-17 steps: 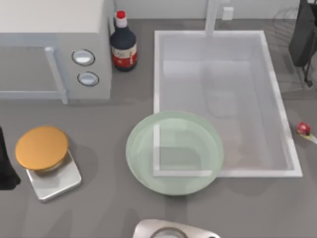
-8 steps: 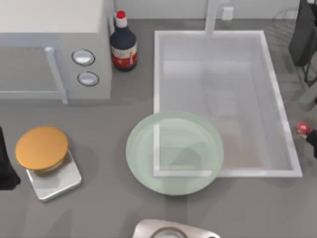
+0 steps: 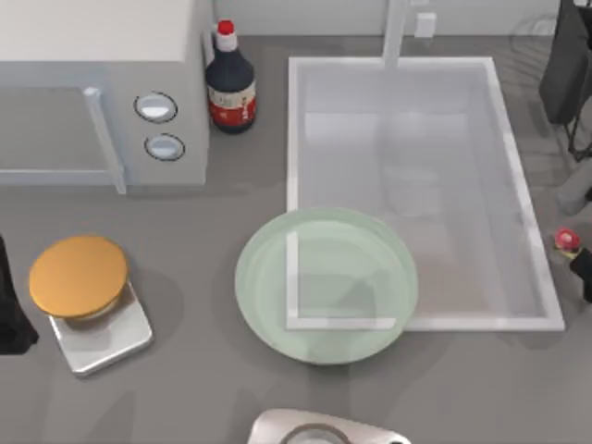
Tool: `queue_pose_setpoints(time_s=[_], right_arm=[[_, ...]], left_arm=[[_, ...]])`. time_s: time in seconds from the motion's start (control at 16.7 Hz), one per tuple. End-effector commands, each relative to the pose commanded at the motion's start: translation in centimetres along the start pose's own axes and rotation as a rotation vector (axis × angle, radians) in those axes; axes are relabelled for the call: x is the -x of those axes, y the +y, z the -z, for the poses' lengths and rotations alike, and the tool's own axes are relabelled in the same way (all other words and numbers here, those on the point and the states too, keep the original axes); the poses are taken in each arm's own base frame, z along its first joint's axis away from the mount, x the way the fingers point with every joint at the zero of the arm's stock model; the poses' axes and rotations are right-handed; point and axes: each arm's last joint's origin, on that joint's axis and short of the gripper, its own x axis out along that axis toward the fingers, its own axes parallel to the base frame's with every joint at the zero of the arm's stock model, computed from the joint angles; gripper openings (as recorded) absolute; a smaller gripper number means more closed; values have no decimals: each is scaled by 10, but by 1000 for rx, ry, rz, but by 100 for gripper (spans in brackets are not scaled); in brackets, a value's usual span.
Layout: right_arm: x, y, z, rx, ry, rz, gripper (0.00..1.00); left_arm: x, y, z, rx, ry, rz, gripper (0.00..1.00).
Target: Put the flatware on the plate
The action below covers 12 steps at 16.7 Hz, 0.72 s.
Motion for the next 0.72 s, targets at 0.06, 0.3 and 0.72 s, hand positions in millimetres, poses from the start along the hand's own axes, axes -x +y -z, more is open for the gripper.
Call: queue_pose_setpoints(time_s=[0.06, 0.3, 0.72], right_arm=[[0, 0, 0, 0, 0, 0, 92], [0, 0, 0, 0, 0, 0, 62], [0, 0, 0, 0, 0, 0, 10]], left_arm=[[0, 0, 0, 0, 0, 0, 100], [0, 0, 0, 0, 0, 0, 100], [0, 0, 0, 0, 0, 0, 100]])
